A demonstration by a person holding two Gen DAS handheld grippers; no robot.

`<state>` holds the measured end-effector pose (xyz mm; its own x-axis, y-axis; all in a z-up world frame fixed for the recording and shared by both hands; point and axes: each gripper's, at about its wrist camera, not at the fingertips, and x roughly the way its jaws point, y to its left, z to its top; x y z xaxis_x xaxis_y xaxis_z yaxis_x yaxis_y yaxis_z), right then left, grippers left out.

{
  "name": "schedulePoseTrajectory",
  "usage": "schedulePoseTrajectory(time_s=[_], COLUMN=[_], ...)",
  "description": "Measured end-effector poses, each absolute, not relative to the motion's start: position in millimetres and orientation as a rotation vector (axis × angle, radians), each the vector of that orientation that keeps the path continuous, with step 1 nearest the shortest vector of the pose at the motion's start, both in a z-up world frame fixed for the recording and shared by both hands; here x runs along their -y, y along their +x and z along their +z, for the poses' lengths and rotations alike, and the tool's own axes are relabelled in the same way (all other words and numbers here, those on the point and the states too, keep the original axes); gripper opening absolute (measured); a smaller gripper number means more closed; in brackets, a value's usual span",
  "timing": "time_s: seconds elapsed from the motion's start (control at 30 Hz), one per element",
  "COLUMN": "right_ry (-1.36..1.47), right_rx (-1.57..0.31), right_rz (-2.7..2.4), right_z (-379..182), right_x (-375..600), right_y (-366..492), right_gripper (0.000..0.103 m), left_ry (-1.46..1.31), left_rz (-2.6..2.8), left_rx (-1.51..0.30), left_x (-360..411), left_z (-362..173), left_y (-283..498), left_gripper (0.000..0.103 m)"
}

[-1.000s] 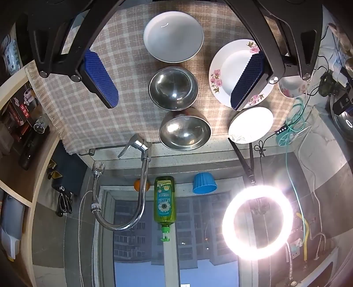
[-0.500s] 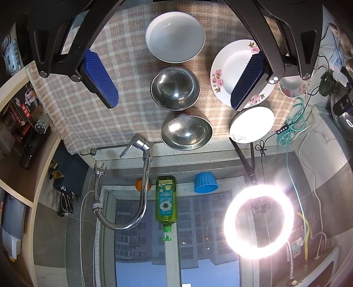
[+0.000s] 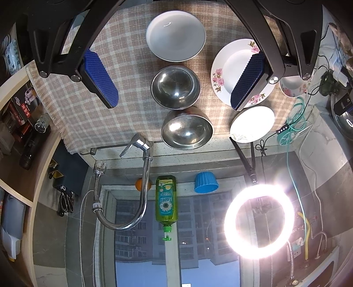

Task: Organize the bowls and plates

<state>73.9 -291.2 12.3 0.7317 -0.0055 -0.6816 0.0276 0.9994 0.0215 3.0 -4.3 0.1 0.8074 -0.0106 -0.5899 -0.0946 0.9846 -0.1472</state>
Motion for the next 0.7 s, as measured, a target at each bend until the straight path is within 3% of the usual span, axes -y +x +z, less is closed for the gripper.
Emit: schedulePoseTrajectory(time_s=[0.7], right_ry=[0.025], right_rx=[-0.754], right_rz=[-0.017], right_z=[9.4], right_x=[286.9], right_y=[74.8], right_gripper=[0.103], left_ry=[-0.175], left_rz=[0.045], left_rx=[-0.634], left_x=[2.3], left_z=[-0.4], left_y=[4.2], left_gripper=[0.096])
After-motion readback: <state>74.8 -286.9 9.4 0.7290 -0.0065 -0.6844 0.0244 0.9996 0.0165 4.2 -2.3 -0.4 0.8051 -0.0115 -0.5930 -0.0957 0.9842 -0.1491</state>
